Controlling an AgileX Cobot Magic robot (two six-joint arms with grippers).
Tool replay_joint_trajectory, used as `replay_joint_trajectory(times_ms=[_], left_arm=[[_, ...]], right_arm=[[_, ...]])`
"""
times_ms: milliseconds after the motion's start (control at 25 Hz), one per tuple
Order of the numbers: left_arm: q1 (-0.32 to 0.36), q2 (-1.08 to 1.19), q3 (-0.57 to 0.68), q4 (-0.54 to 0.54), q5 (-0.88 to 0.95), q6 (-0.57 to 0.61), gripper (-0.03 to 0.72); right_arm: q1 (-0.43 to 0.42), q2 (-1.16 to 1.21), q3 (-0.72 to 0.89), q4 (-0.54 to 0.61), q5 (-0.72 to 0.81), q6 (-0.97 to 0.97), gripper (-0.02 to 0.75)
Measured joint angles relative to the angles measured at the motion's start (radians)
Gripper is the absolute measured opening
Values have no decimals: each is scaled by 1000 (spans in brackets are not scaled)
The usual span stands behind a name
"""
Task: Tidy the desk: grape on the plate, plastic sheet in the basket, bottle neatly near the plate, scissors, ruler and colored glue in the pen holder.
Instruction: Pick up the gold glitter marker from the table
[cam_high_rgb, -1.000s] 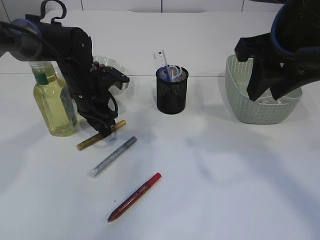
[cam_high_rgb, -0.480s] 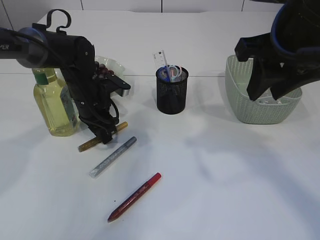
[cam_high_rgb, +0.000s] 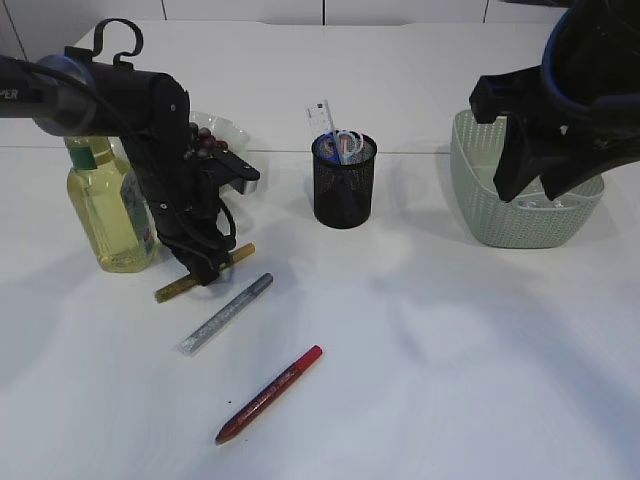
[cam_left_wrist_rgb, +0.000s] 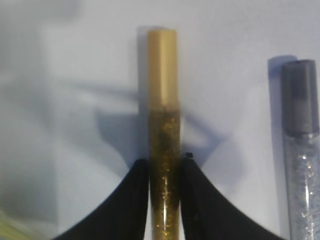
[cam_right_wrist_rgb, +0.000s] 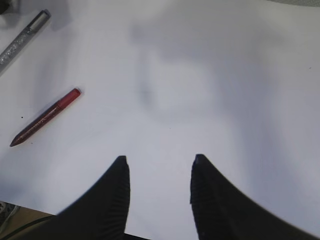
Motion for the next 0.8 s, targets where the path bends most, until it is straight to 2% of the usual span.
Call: replay_joint_trajectory(times_ms=[240,600,800], left_arm=[[0,0,-3,13,6,0,53],[-6,0,-10,-16,42,0,43],[-8,0,-10,-36,65,-46,45]], right_arm=[[0,0,0,0,0,0,332],[0,0,0,0,0,0,332],[0,0,0,0,0,0,332]])
